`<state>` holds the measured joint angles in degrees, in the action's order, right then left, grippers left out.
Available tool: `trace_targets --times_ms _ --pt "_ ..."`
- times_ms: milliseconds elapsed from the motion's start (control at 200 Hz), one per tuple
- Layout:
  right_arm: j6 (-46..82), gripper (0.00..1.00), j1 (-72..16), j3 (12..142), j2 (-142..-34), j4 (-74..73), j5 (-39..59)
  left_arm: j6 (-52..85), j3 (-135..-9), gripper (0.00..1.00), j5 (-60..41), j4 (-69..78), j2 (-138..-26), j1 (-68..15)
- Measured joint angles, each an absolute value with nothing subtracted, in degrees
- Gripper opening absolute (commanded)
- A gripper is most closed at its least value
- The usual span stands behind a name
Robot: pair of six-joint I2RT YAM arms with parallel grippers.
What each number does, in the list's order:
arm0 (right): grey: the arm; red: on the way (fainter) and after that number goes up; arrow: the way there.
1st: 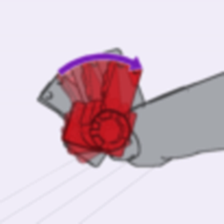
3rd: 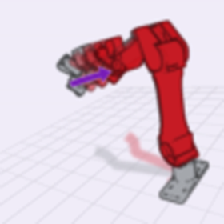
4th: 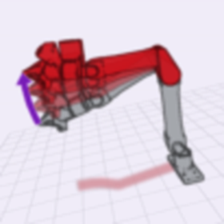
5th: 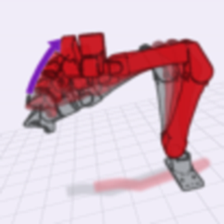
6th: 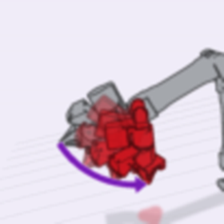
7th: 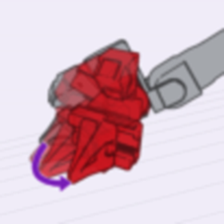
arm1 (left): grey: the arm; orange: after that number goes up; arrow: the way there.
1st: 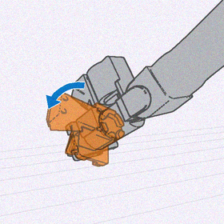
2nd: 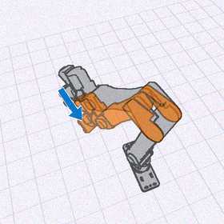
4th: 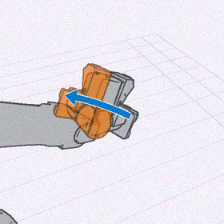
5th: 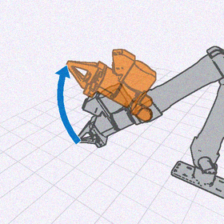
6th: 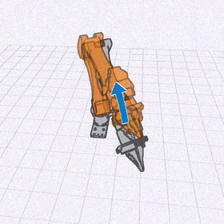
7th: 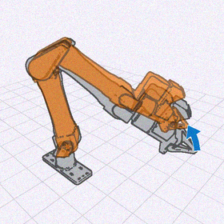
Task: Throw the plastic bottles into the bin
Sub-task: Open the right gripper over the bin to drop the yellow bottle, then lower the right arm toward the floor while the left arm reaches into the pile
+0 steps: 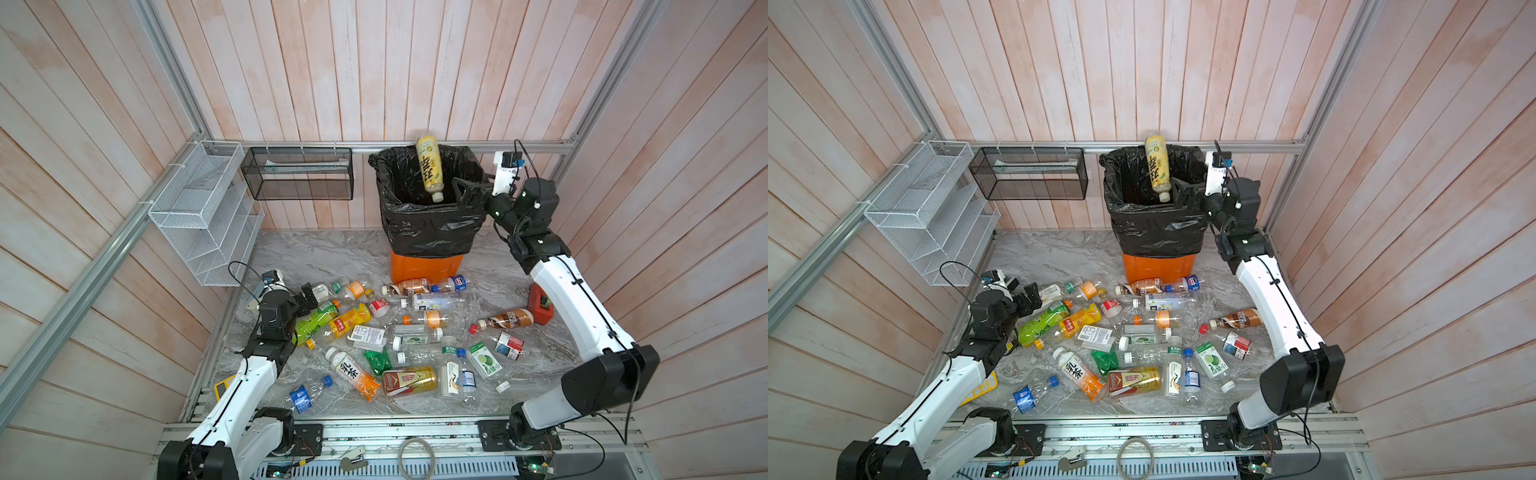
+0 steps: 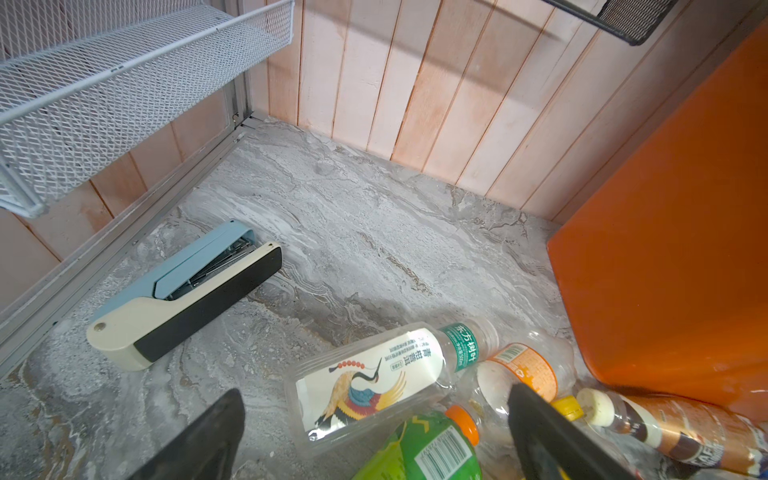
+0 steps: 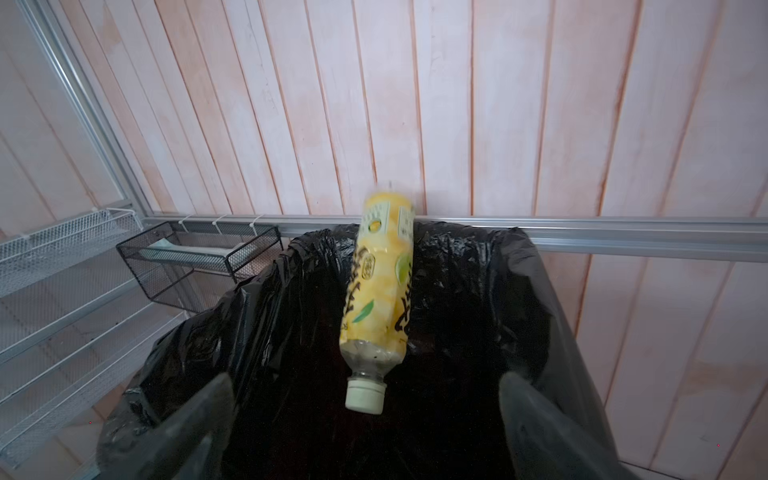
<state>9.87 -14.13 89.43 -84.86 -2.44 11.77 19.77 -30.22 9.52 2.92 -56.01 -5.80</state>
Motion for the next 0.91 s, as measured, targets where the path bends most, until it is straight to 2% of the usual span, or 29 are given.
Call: trace_targets --times_ms 120,320,655,905 --pt "8.03 0.99 -14.11 86.83 -76.58 -2.85 7.42 19.77 -30.22 1.00 9.67 2.33 -55.59 -5.89" --pt "6.22 0.99 -13.50 84.01 -68.53 -6.02 3.40 19.75 -30.22 1.00 9.82 1.93 -55.44 -6.66" --pt "7.09 0.99 -9.58 70.26 -66.76 -5.17 1.15 19.18 -30.61 1.00 10.90 -0.08 -55.22 -6.83" --pt "11.03 0.99 -5.37 57.23 -63.05 -4.27 1.54 17.23 -33.47 1.00 11.07 -3.51 -59.18 -8.58"
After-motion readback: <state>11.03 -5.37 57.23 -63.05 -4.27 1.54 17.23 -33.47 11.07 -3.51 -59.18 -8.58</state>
